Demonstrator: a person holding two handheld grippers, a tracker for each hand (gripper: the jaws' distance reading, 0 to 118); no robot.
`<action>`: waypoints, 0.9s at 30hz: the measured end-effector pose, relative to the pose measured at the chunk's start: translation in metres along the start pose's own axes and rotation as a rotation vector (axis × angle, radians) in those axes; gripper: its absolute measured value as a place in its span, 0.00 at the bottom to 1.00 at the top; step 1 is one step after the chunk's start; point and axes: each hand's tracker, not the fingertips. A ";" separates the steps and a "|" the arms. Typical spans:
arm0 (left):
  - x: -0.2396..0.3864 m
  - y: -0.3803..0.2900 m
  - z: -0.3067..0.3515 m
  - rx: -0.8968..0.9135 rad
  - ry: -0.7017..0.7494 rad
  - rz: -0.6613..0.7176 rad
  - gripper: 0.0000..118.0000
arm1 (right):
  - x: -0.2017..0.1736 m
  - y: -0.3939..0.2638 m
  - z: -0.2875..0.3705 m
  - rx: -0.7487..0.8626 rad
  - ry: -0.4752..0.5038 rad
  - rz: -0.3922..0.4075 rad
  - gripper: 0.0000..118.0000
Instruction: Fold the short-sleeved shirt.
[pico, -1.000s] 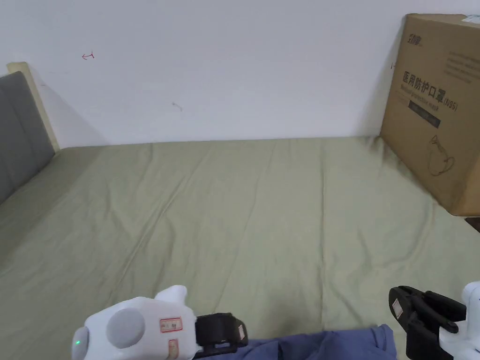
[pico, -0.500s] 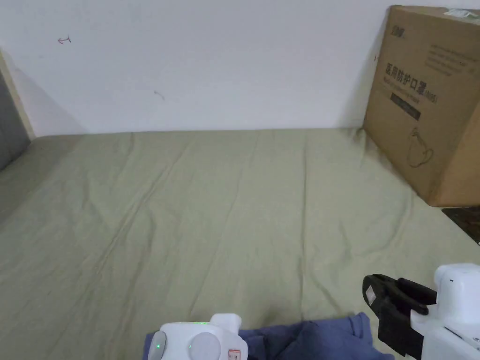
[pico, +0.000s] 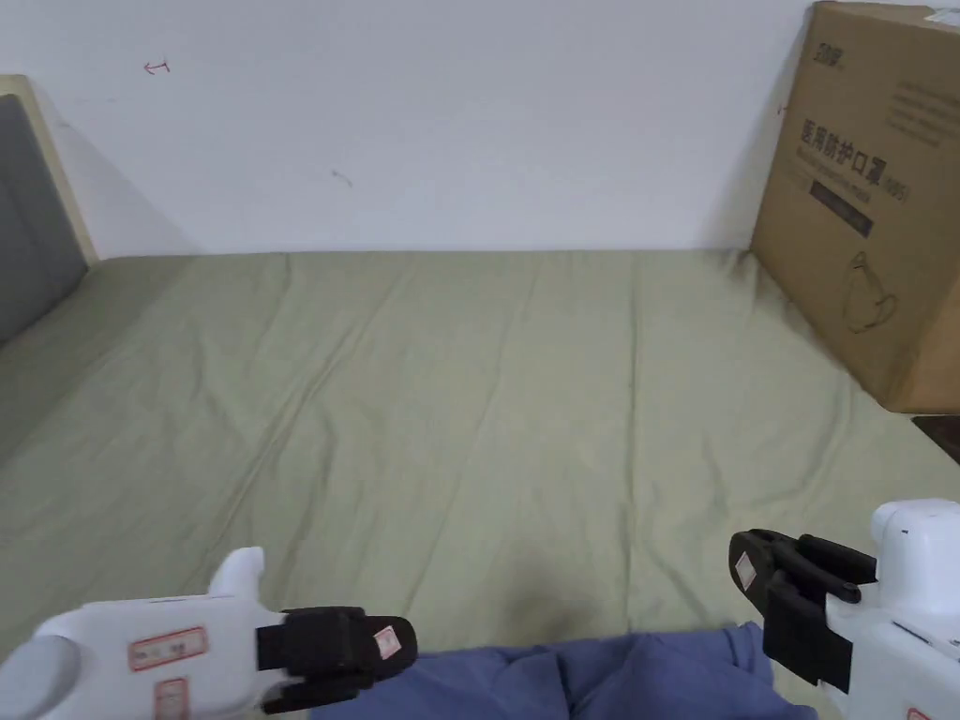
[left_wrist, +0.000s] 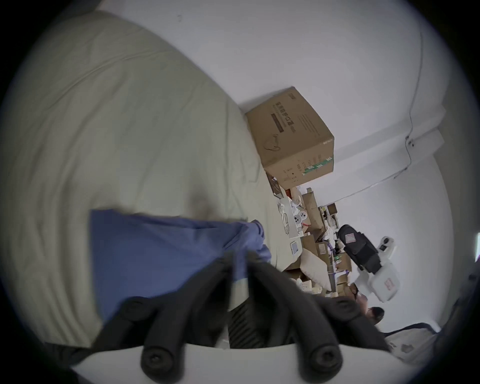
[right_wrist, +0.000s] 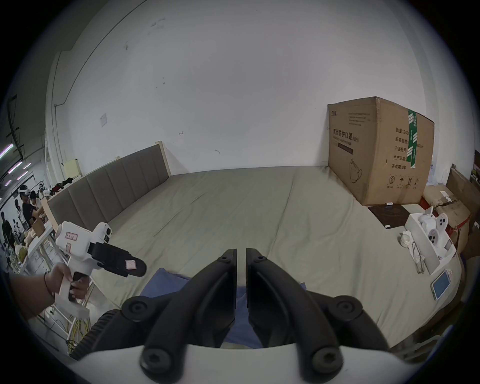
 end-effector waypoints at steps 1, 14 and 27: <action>-0.012 0.000 0.009 -0.006 0.024 0.018 0.65 | -0.001 -0.001 -0.002 -0.007 0.007 0.001 0.06; -0.099 -0.033 -0.046 -0.094 -0.183 0.411 1.00 | -0.012 -0.001 -0.019 -0.142 0.083 -0.120 0.06; -0.129 -0.015 -0.049 -0.101 0.017 0.235 0.07 | 0.006 0.016 -0.017 -0.043 0.009 -0.152 0.06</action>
